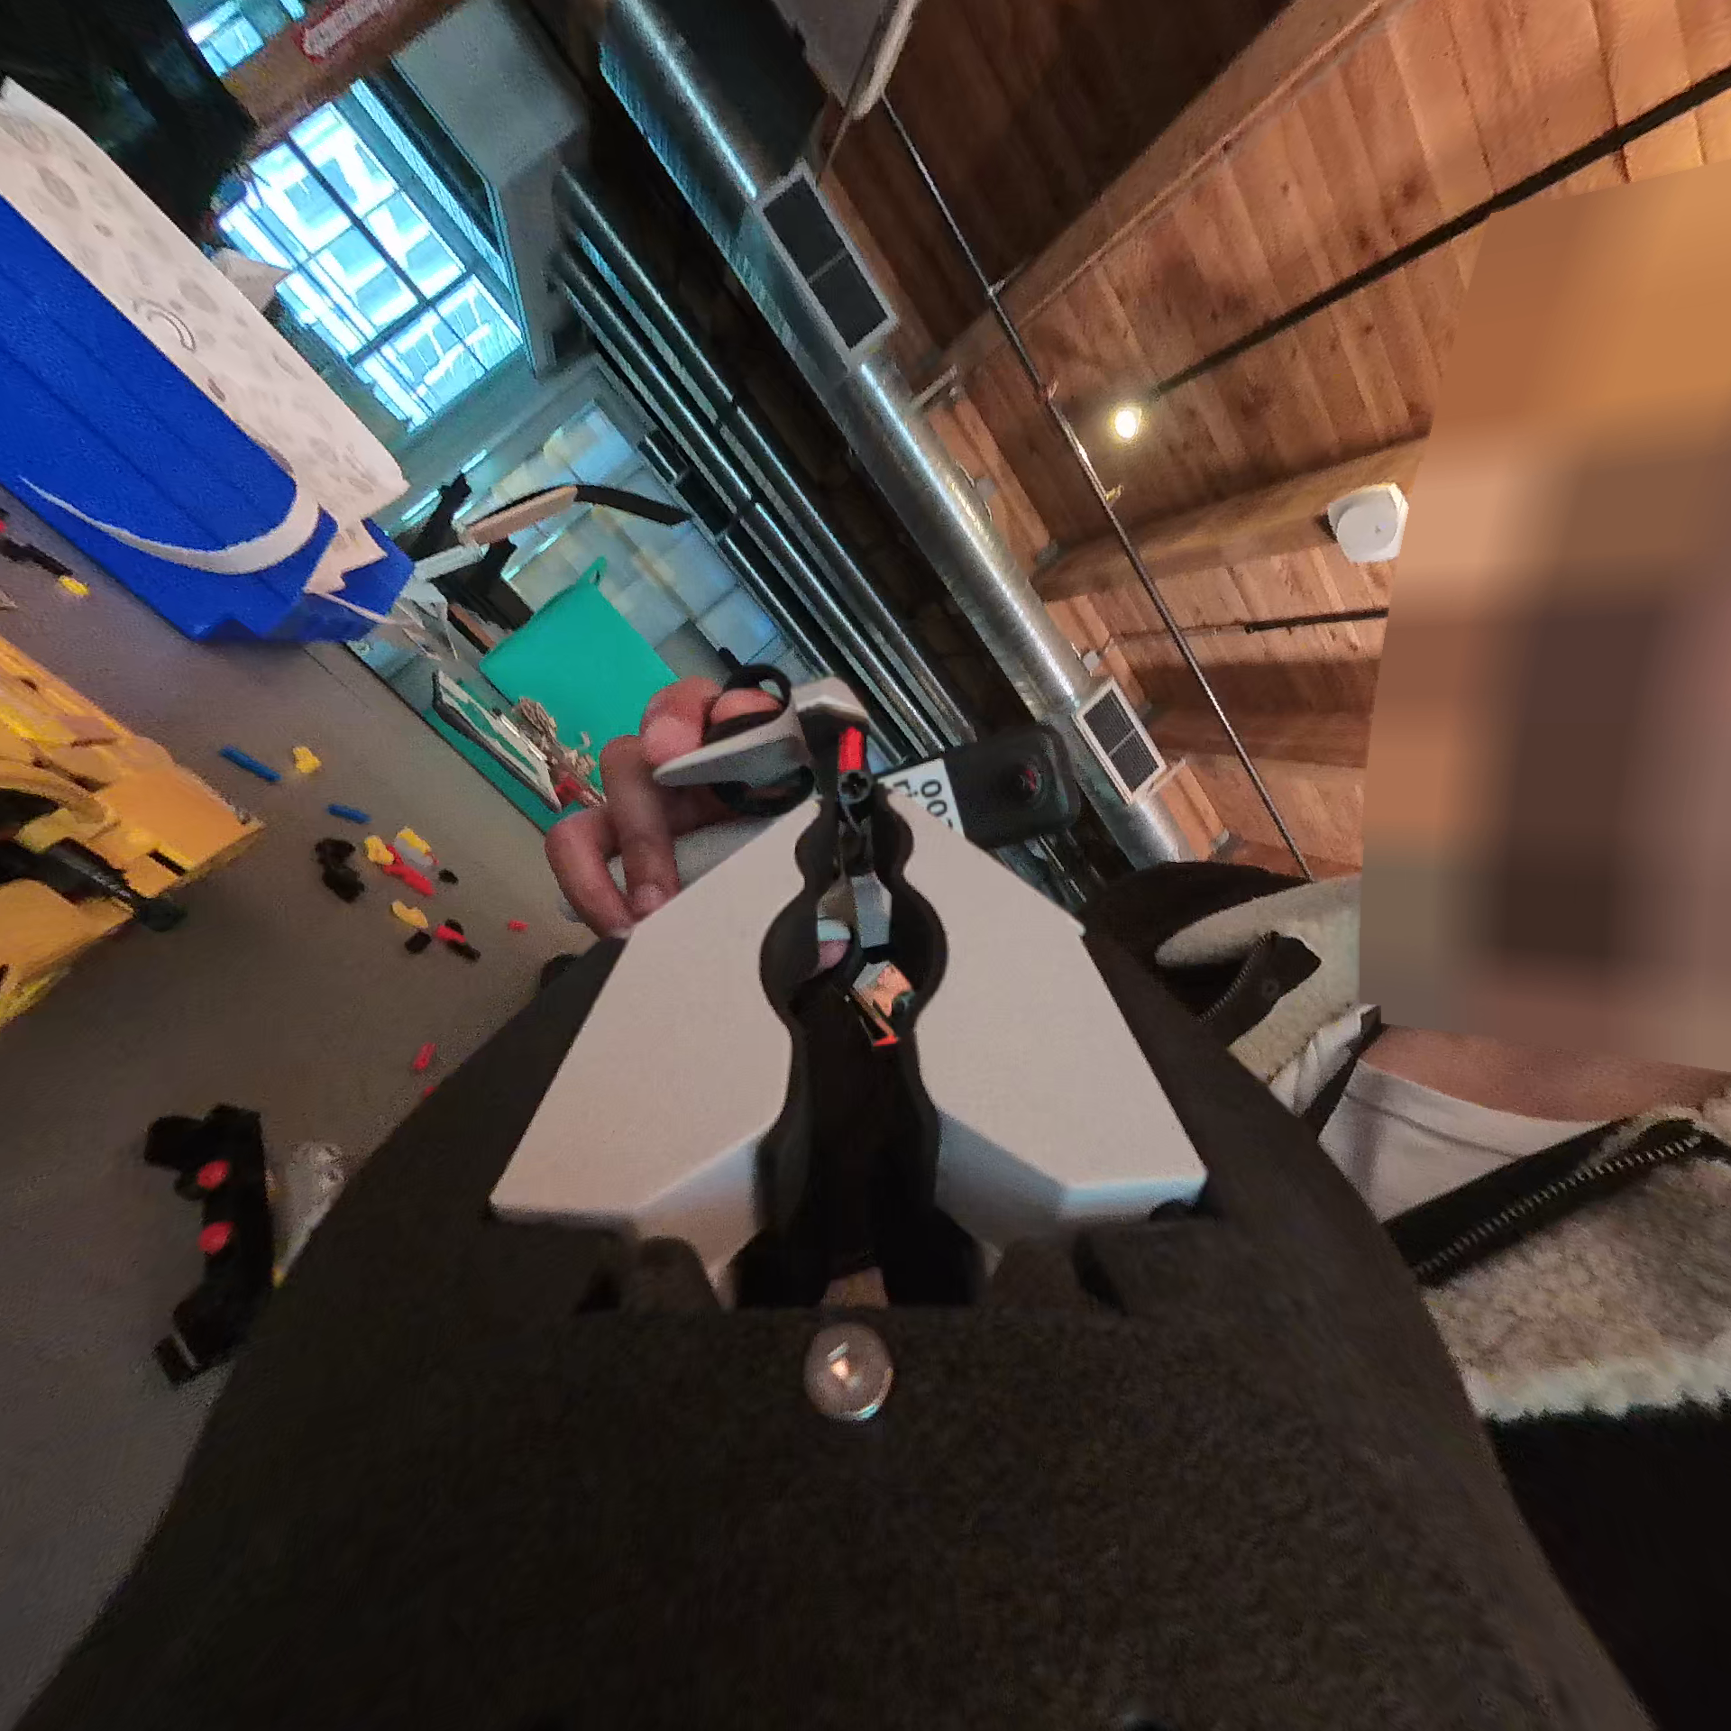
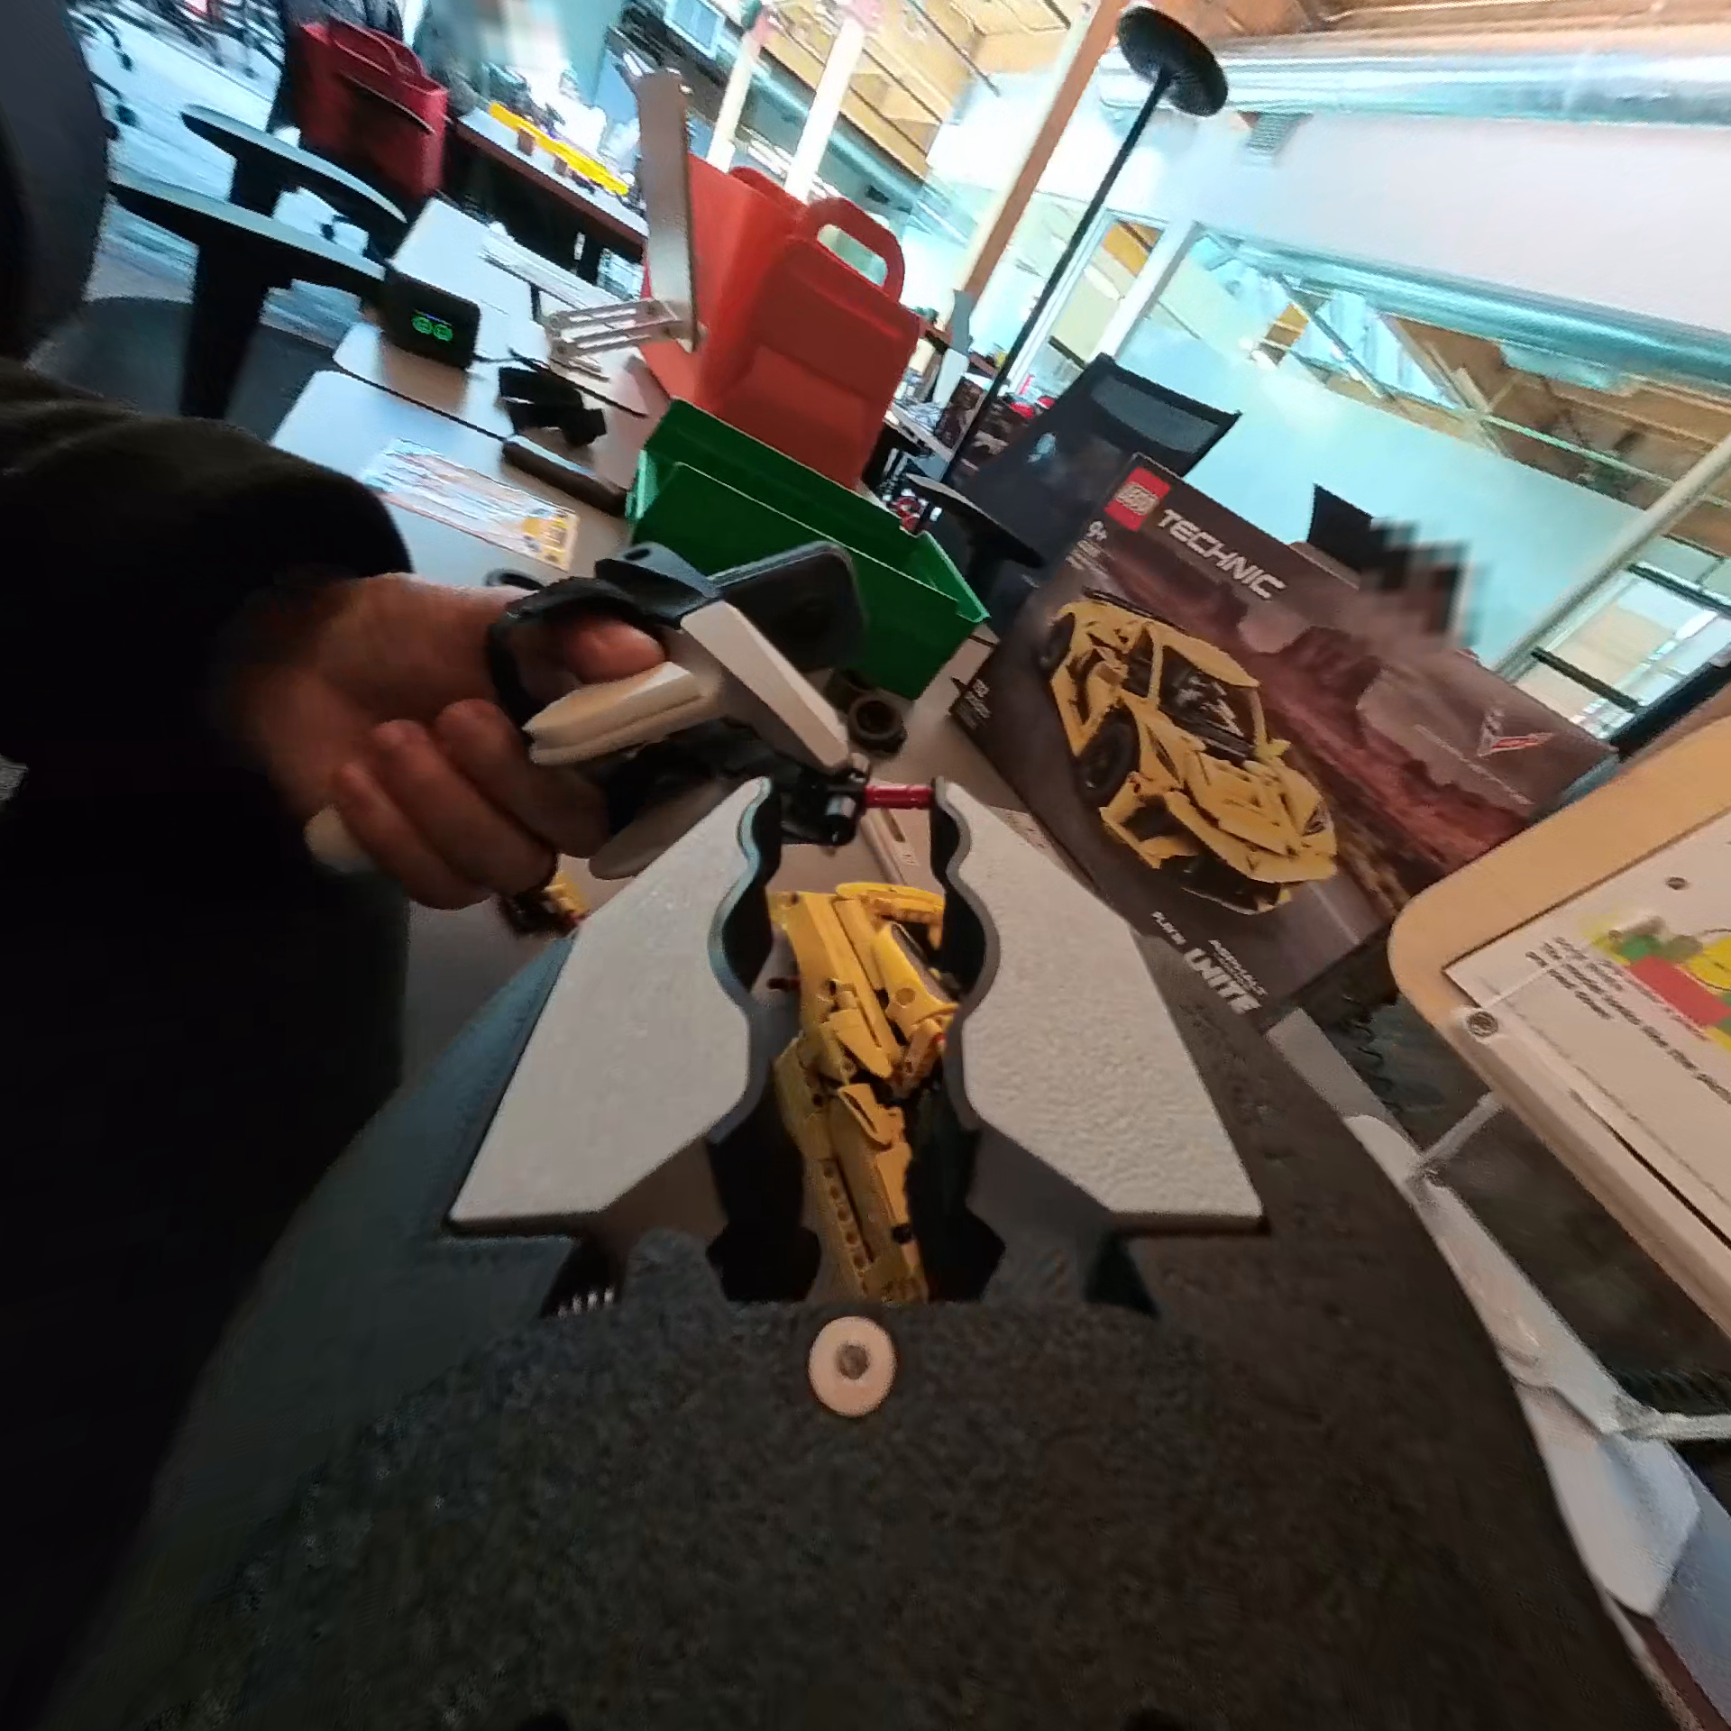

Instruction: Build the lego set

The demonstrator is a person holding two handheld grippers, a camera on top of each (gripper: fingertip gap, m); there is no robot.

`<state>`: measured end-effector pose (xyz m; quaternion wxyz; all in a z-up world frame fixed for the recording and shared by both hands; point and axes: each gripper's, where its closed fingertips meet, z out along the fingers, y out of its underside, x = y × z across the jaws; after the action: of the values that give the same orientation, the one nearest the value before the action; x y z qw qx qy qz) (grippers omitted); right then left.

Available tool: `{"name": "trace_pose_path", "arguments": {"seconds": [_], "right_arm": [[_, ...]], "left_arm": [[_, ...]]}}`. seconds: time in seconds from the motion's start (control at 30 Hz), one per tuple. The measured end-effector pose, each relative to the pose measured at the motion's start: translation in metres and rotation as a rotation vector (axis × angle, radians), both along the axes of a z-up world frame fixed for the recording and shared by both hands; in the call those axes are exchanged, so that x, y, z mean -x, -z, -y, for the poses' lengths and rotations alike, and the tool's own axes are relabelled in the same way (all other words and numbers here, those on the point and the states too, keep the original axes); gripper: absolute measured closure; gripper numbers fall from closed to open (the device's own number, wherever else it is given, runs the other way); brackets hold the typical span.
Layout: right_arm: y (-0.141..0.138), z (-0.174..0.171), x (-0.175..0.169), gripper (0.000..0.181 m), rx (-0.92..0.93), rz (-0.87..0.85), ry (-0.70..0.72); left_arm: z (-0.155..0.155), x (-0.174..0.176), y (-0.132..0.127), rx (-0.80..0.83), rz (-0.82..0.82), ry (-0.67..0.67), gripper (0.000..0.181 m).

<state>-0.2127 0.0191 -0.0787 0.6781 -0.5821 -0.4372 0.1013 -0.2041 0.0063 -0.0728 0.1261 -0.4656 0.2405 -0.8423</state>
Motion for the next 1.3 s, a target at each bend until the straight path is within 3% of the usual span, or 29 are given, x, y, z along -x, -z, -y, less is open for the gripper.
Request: {"name": "trace_pose_path", "arguments": {"seconds": [0.13,0.4,0.77,1.0,1.3], "right_arm": [[0.006,0.000,0.000,0.152,0.028,0.045,0.003],[0.020,-0.001,-0.003,0.151,0.044,0.152,0.041],[0.033,-0.001,-0.002,0.149,0.180,0.100,0.013],[0.032,-0.010,-0.008,0.153,0.114,0.121,0.125],[0.039,-0.009,-0.009,0.153,0.179,0.128,0.101]], "left_arm": [[-0.001,0.000,0.006,0.015,-0.024,0.015,0.175],[0.000,-0.002,0.018,-0.129,-0.126,-0.033,0.176],[0.002,-0.005,0.025,-0.184,-0.163,-0.042,0.176],[-0.008,-0.006,0.025,-0.155,-0.164,-0.097,0.176],[-0.007,-0.007,0.031,-0.149,-0.190,-0.088,0.176]]}}
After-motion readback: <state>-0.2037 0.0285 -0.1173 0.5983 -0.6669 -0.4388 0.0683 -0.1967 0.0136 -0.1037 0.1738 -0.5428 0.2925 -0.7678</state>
